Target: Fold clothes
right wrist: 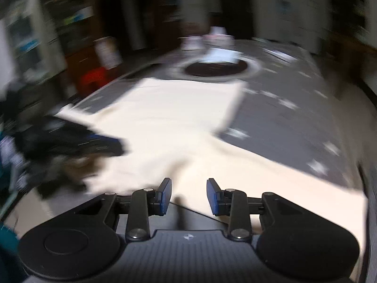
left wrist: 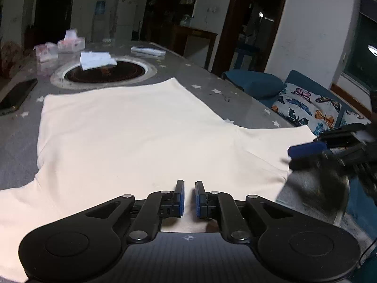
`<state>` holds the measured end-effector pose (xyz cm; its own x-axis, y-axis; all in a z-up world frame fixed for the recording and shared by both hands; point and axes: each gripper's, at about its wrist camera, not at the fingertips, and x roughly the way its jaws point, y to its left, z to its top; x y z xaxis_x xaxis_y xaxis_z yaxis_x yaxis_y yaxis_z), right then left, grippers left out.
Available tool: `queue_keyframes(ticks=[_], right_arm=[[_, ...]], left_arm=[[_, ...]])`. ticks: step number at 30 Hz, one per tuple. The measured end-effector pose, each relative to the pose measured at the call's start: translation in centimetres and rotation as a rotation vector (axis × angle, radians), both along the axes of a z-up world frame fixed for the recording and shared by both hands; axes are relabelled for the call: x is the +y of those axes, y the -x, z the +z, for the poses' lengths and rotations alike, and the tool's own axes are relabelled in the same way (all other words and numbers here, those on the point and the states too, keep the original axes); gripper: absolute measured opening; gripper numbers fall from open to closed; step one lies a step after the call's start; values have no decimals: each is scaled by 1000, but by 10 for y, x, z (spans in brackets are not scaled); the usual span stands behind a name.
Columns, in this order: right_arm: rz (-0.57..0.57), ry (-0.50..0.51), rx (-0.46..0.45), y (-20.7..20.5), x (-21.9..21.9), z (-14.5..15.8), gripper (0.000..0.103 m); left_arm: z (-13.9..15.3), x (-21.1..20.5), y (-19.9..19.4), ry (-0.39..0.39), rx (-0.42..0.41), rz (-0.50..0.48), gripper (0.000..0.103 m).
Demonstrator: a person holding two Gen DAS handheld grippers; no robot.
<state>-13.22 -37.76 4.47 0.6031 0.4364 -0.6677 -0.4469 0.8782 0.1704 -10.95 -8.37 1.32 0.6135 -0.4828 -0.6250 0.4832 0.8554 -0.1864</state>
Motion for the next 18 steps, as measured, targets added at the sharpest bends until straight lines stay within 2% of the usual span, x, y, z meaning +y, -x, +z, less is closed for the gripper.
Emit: queue_keyframes(ticks=[3, 7, 13, 18], right_arm=[[-135, 20, 20, -2, -27, -13, 32], [-238, 37, 3, -2, -56, -17, 31], [-305, 156, -60, -17, -71, -23, 28], [-335, 184, -74, -32, -65, -20, 29]], left_arm=[[0, 1, 3, 3, 7, 0, 12], [0, 0, 6, 1, 11, 0, 12], [0, -3, 12, 4, 14, 6, 13], [1, -7, 15, 14, 14, 8, 19]])
